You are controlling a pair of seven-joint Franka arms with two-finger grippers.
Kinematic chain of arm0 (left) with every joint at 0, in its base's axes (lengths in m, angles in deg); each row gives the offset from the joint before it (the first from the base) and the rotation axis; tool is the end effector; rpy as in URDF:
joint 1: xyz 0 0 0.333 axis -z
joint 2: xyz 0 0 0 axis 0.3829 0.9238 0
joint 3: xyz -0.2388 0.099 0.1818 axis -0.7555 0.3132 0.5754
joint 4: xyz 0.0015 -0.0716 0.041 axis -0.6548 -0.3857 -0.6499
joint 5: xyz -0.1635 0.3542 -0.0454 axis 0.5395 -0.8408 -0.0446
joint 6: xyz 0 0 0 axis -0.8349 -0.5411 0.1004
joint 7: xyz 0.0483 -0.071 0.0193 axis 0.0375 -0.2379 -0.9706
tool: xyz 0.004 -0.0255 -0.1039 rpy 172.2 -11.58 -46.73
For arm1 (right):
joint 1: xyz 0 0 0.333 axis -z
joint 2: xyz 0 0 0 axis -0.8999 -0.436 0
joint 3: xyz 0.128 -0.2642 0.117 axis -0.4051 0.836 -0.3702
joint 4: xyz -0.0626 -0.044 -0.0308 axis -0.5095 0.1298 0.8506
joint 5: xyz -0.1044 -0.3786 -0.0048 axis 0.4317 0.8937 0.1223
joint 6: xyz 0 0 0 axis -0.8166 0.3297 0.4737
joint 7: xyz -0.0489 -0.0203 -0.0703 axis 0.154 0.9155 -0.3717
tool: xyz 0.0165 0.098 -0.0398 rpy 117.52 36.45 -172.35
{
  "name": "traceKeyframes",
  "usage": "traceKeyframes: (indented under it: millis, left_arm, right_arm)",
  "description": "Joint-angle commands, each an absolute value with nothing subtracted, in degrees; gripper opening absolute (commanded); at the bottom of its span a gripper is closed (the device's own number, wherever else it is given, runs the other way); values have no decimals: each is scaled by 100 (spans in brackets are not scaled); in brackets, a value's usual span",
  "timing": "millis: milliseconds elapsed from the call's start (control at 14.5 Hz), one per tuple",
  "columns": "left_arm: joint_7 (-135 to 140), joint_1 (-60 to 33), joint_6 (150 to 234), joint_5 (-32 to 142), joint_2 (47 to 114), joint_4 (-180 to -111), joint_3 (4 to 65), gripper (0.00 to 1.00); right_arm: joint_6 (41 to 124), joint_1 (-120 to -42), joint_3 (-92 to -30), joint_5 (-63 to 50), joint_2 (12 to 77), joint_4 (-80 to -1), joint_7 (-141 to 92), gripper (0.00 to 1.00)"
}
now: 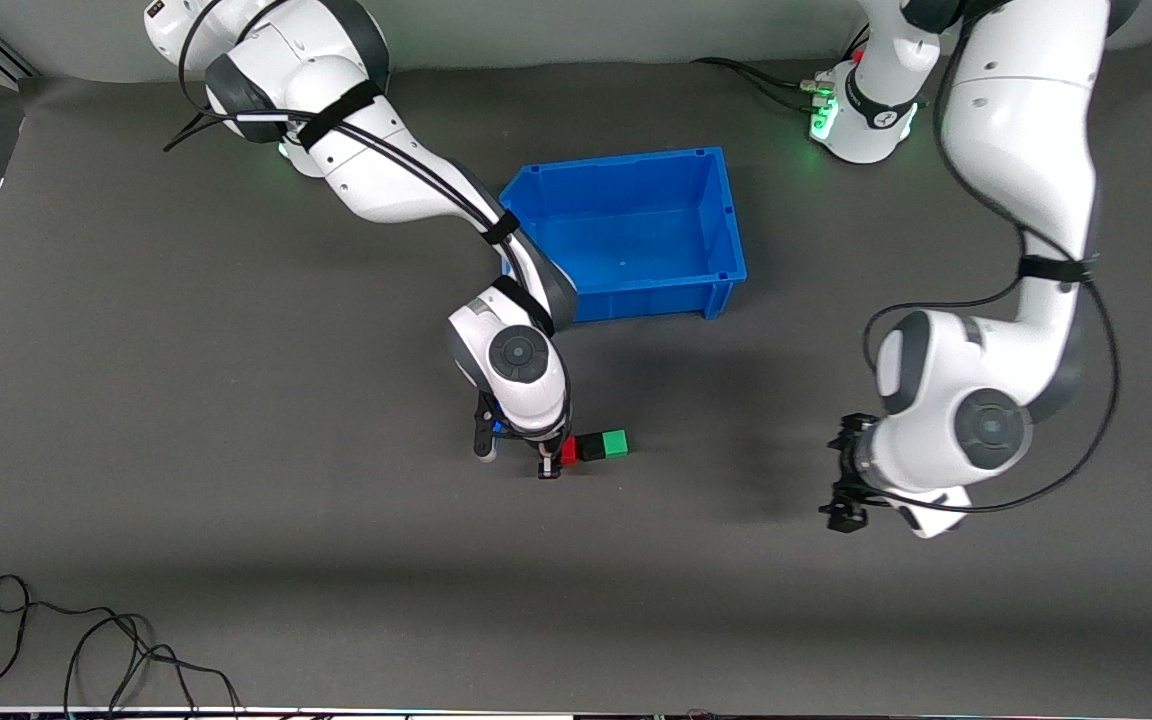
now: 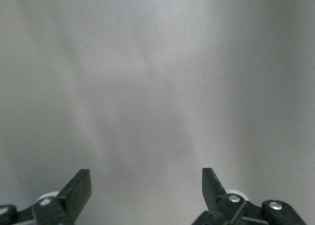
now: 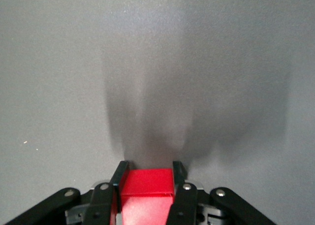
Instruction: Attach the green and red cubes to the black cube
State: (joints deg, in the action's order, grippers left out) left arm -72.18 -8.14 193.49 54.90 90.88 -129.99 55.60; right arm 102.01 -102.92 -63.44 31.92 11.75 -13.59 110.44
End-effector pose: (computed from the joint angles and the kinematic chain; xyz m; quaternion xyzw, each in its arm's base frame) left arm 0.6948 -0.1543 0.3102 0.8011 0.5963 -0.0437 0.0261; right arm 0.6109 0.4547 0.1696 -0.6952 0.7158 -0.0365 0.0543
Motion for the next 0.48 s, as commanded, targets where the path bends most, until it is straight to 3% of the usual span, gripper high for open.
traceKeyframes:
  millis: [0,276,345,414]
  left_arm:
    - [-6366,-1064,18838,5470,8653,-13162,5526,100]
    - [-4767,-1547,18021,5462,8143,-13127,5535,100]
    - [-4371,-1670,17827,5462,7994,-13118,5535,100]
    - [-3976,-1758,17643,5453,7853,-13101,5535,100]
  right_arm:
    - [10004,-10414,-6314,3347,1044,-1159,11274,0]
    - [9837,-10414,-6314,3347,1035,-1124,11257,0]
    - [9837,-10414,-6314,3347,1035,-1124,11257,39]
    - [9837,-10405,-6314,3338,1035,-1115,11248,66]
